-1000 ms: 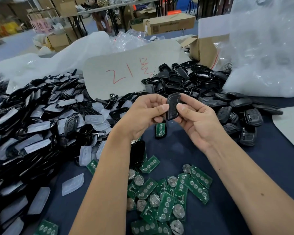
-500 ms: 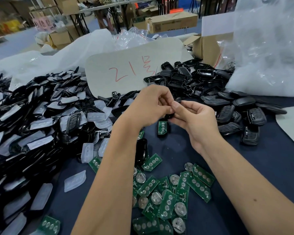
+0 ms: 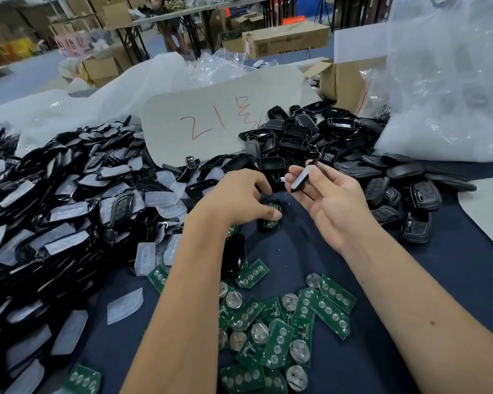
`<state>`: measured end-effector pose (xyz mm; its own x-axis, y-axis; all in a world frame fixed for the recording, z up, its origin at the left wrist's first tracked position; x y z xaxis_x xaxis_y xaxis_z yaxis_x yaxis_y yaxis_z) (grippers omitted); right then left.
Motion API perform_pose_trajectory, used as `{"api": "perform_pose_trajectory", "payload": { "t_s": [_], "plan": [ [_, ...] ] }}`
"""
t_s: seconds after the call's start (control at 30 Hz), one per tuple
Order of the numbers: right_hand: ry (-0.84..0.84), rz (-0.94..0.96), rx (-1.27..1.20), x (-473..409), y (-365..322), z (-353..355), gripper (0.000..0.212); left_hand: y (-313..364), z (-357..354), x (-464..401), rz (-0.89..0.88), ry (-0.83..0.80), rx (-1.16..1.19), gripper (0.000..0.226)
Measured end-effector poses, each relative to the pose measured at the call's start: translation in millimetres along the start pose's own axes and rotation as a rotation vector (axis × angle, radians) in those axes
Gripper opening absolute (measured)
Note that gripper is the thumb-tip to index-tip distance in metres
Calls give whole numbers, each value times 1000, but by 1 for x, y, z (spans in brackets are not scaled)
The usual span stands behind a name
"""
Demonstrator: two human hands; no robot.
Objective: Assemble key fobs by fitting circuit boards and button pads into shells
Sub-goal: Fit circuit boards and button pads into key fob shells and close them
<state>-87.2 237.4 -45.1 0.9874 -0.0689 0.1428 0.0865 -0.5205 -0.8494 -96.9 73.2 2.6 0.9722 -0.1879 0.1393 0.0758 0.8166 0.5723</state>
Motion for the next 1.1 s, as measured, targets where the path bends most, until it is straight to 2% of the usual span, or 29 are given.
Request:
{"api": "perform_pose_trajectory", "payload": {
  "t_s": [0.13,0.23,0.33,0.43,0.6,0.73,1.1],
  "plan": [
    [-59,-19,-34,-2,1,-2,20,2,-5,-1,-12,-31,-17,33],
    [-109,-24,-54,-2,0,-4,21,-3,-4,-1,7,-22,83,32],
    [-157,-14,-71,-1,-1,-6,21,-7,-1,3,27,6,454,25],
    [-205,-23,27,0,0,-9,22,-13,-5,7,115,37,873,22],
    [-254,-25,130,4,3,-14,29,-23,-10,6,207,63,1094,14],
    [-262,-24,153,4,3,-15,29,-29,-9,4,233,80,1154,23],
    [-282,-58,124,6,5,-16,31,-35,-9,2,238,121,1172,19]
  ]
}}
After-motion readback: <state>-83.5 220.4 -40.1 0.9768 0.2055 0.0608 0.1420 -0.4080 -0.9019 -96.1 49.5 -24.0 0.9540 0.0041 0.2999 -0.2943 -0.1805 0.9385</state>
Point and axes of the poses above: each hand's wrist, its own x-axis away from the middle knuckle, its own z-axis out of the back of the hand, y = z × x, the point moved 7 cm from there along -x, towards the middle knuckle, and after that the axes turned 5 degrees about x, right-handed, at the moved point
